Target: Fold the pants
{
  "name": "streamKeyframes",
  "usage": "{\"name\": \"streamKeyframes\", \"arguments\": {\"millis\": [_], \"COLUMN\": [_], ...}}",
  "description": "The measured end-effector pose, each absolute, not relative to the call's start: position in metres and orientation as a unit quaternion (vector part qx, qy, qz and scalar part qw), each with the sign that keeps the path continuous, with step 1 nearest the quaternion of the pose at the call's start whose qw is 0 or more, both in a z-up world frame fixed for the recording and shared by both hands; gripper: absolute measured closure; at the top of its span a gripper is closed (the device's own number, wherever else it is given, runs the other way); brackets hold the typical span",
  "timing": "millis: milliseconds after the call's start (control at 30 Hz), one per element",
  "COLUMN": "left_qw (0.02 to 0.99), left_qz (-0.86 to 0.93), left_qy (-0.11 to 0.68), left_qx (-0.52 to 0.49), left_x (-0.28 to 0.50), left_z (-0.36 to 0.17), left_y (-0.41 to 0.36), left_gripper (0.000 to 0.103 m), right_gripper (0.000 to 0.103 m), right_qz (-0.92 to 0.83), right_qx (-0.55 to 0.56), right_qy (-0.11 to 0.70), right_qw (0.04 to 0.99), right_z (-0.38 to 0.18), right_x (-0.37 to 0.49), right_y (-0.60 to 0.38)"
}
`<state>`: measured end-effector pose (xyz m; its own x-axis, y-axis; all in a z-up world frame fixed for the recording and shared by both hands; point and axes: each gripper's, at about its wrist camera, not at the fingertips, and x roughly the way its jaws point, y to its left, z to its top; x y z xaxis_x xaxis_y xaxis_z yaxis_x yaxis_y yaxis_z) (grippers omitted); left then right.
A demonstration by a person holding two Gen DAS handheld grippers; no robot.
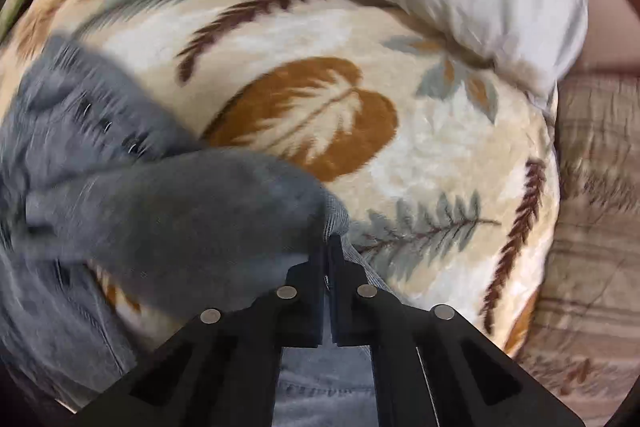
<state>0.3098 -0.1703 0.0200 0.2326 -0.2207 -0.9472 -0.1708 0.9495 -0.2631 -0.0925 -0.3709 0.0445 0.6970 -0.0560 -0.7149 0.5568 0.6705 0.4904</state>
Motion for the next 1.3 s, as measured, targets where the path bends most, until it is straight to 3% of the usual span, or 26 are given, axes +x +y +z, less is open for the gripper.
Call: {"name": "streamKeyframes", "arguments": {"millis": [100, 267, 433, 600, 733, 800, 833, 867, 933, 1000, 1067, 1133, 1200, 1233, 1267, 1300], "left_qw": [0.818, 0.852, 0.856, 0.831, 0.789, 0.791, 0.799, 0.804, 0.812, 0.811, 0.805, 0.803, 0.8, 0.798, 0.798, 0.804], "left_qz": [-0.056, -0.073, -0.054, -0.062, -0.12, -0.127, -0.126, -0.124, -0.116, -0.11, -0.104, -0.107, -0.104, -0.109, -0.109, -0.109], "left_qy": [0.539, 0.475, 0.487, 0.53, 0.57, 0.567, 0.555, 0.545, 0.535, 0.539, 0.554, 0.555, 0.56, 0.563, 0.565, 0.557], "left_qx": [-0.192, -0.208, -0.165, -0.16, -0.195, -0.191, -0.195, -0.199, -0.202, -0.199, -0.186, -0.19, -0.188, -0.185, -0.178, -0.178], "left_x": [0.267, 0.183, 0.113, 0.104, 0.113, 0.119, 0.121, 0.125, 0.13, 0.134, 0.145, 0.156, 0.161, 0.164, 0.166, 0.164], "left_z": [0.072, 0.118, 0.068, 0.004, -0.009, -0.006, -0.001, 0.001, 0.004, 0.002, -0.004, -0.011, -0.018, -0.021, -0.021, -0.017], "left_y": [-0.138, -0.076, -0.051, -0.048, -0.048, -0.046, -0.043, -0.041, -0.038, -0.038, -0.046, -0.049, -0.051, -0.055, -0.059, -0.061], "left_gripper": [0.102, 0.102, 0.102, 0.101, 0.092, 0.081, 0.071, 0.059, 0.05, 0.05, 0.051, 0.052, 0.071, 0.095, 0.098, 0.099], "right_gripper": [0.092, 0.092, 0.091, 0.084, 0.02, 0.019, 0.019, 0.019, 0.022, 0.026, 0.041, 0.041, 0.056, 0.074, 0.097, 0.1], "right_qz": [-0.158, -0.106, -0.106, -0.163, -0.154, -0.164, -0.172, -0.176, -0.188, -0.204, -0.198, -0.216, -0.237, -0.251, -0.249, -0.237], "right_qx": [0.389, 0.415, 0.398, 0.377, 0.44, 0.455, 0.459, 0.468, 0.472, 0.458, 0.43, 0.381, 0.352, 0.331, 0.322, 0.322], "right_qy": [0.309, 0.27, 0.331, 0.419, 0.356, 0.305, 0.294, 0.292, 0.322, 0.356, 0.396, 0.43, 0.45, 0.453, 0.451, 0.446], "right_qw": [0.853, 0.862, 0.849, 0.809, 0.81, 0.821, 0.82, 0.816, 0.799, 0.789, 0.786, 0.789, 0.786, 0.789, 0.794, 0.801], "right_z": [0.05, 0.064, 0.055, 0.027, 0.036, 0.047, 0.049, 0.048, 0.04, 0.032, 0.021, 0.012, 0.003, 0.004, 0.006, 0.008], "right_x": [-0.099, -0.102, -0.094, -0.083, -0.111, -0.134, -0.137, -0.138, -0.123, -0.099, -0.07, -0.047, -0.043, -0.042, -0.042, -0.042], "right_y": [-0.379, -0.375, -0.347, -0.336, -0.346, -0.352, -0.356, -0.36, -0.371, -0.381, -0.385, -0.382, -0.376, -0.373, -0.371, -0.37]}}
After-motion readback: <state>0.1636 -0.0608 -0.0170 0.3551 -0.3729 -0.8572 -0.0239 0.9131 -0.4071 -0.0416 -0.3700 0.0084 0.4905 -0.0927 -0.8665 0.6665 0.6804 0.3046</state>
